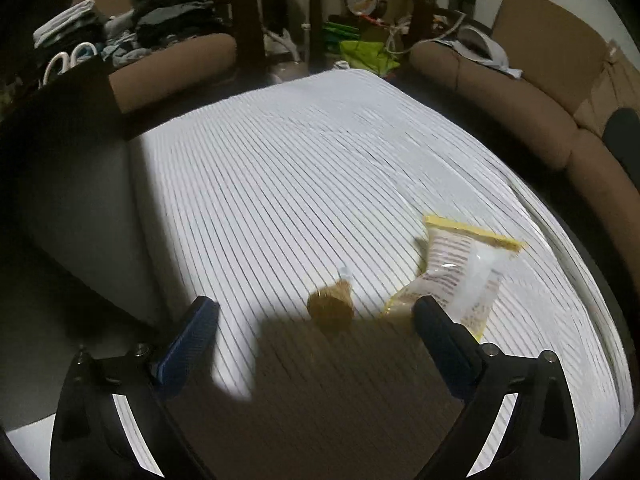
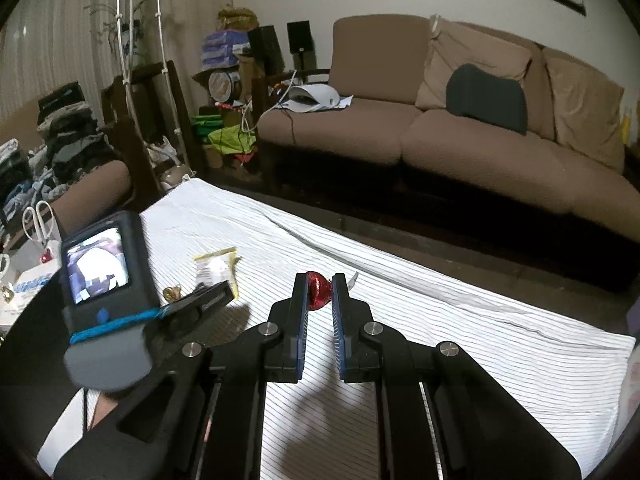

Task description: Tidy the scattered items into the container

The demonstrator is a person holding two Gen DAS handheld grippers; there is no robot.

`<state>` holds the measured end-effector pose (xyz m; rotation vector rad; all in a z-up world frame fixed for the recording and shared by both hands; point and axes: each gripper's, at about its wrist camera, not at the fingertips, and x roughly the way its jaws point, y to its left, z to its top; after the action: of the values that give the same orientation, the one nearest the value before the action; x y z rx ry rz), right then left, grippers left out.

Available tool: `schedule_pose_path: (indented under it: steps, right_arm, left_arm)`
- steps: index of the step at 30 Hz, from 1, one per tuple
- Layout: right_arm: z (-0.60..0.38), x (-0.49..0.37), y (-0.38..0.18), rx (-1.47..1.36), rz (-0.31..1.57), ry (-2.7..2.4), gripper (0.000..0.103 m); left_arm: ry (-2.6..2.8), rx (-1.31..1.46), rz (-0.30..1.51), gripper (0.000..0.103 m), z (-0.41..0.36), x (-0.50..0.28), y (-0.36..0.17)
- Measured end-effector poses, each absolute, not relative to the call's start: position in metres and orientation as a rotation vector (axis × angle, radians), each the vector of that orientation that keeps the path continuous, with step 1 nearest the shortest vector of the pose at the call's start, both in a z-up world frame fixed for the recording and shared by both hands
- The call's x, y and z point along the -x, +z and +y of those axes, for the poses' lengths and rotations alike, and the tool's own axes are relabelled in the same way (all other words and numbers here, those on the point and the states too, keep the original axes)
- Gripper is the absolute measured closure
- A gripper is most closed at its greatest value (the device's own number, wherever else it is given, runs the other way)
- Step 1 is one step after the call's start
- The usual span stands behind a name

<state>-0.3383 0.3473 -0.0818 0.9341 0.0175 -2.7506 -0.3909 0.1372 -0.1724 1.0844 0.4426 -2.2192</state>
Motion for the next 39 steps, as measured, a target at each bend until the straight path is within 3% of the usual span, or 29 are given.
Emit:
schedule_pose_path:
  steps: [1, 2, 3, 4, 12, 16, 21, 27, 39]
  right_arm:
    - [0.348, 0.339, -0.082, -0.932, 0.006, -2.747, 0.092]
    - [0.349, 0.339, -0.082, -0.932, -0.004, -2.743, 0.092]
    - [0.349, 0.339, -0.083, -0.934, -0.007, -2.742, 0.092]
    - [0.349, 0.34, -0.084, -0.938, -0.006, -2.742, 0.092]
    - [0.344, 0.34, -0.084, -0.946, 0.017, -2.746, 0.092]
    - [0.334, 0.335, -0.075, -0.911, 0.039, -2.74, 0.092]
    - [0.318, 0.328, -0.062, -0.857, 0.03, -2.708, 0.092]
    - [0.292, 0.316, -0.048, -0.795, 0.076, -2.673, 0.092]
    - [0.25, 0.276, 0.003, -0.672, 0.11, -2.636, 0.092]
  left_arm:
    - [-2.232, -1.074, 0.435, 0.022, 0.138, 0.391, -0.171]
    - [-2.259, -1.069, 0.401, 0.056, 0.14, 0.392, -0.169]
    - [-2.289, -1.08, 0.345, 0.075, 0.143, 0.395, -0.167]
    - [-2.327, -1.1, 0.306, 0.083, 0.145, 0.398, -0.167]
    - [-2.608, -1.279, 0.434, 0.084, 0.127, 0.39, -0.157]
    - [-2.783, -1.375, 0.459, 0.084, 0.116, 0.373, -0.121]
    - [-2.91, -1.26, 0.102, 0.083, 0.129, 0.331, -0.043]
    - [-2.964, -0.863, -0.037, 0.083, 0.121, 0.266, 0.033]
    - [-2.92, -0.822, -0.066, 0.083, 0.092, 0.228, 0.062]
